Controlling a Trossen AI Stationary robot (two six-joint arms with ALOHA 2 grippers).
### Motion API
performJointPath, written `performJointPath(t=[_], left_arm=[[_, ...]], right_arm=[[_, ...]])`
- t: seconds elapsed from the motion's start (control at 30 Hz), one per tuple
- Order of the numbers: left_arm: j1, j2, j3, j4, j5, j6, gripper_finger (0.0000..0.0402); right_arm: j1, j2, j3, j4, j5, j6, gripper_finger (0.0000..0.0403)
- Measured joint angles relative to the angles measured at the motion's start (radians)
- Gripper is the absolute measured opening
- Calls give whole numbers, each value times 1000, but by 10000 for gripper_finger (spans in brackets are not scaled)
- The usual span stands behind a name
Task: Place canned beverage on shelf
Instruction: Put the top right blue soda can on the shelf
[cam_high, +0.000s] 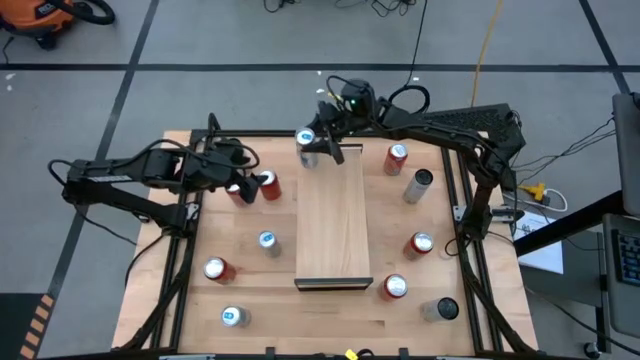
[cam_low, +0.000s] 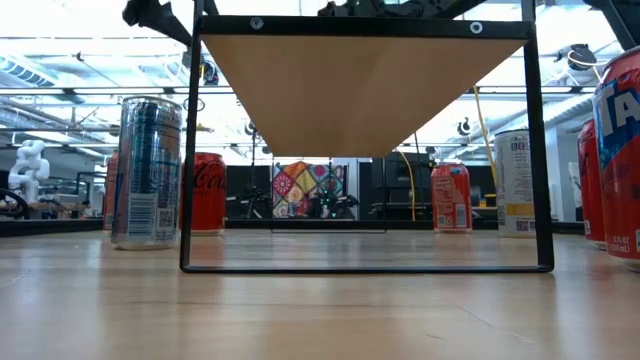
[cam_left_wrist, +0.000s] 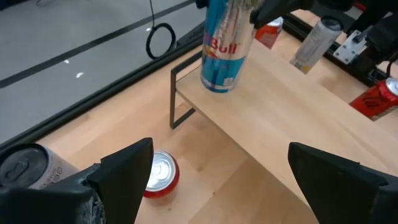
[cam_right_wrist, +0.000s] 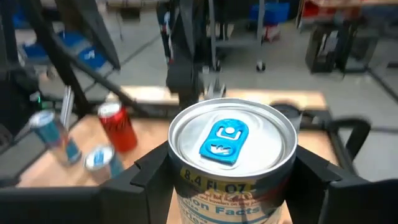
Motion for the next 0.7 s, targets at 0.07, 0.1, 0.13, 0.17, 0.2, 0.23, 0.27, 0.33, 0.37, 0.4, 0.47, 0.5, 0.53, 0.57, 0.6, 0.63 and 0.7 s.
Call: performJointPath(t=[0.07,0.1,0.13,0.17,0.2,0.23,0.27,0.33,0.37,0.4,0.47,0.5,0.53,0.57,0.6,0.63,0.7], left_arm=[[0,0,-2,0,2,0,374],[0,0,-2,0,2,0,374],[0,0,-2,1,2,0,374],[0,0,-2,1,2,1,374],[0,0,-2,1,2,1,374],[0,0,-2,1,2,3,374],[0,0,-2,1,2,4,374],[0,0,-2,1,2,5,374],[0,0,-2,1,3,5,374],[0,0,-2,1,3,5,374],[0,0,-2,1,3,5,374],[0,0,-2,1,3,5,374],[0,0,-2,1,3,6,374],[0,0,-2,1,3,8,374],[0,0,-2,1,3,8,374],[0,0,-2,1,3,8,374],[0,0,-2,1,3,7,374]], right_arm=[[0,2,0,-40,2,-23,208],[0,2,0,-52,3,-32,208],[0,2,0,-56,5,-38,208],[0,1,0,-55,5,-40,208],[0,1,0,-52,7,-43,208],[0,0,0,-52,14,-48,208],[0,0,0,-54,28,-50,208],[0,0,0,-56,48,-52,208],[0,0,0,-57,59,-52,208],[0,0,0,-55,61,-52,208],[0,1,0,-54,61,-54,208],[0,4,0,-51,60,-54,208],[0,9,0,-48,60,-53,208],[0,14,0,-49,60,-52,208],[2,19,0,-51,60,-50,208],[2,25,0,-45,59,-44,208],[2,33,0,-31,58,-22,208]])
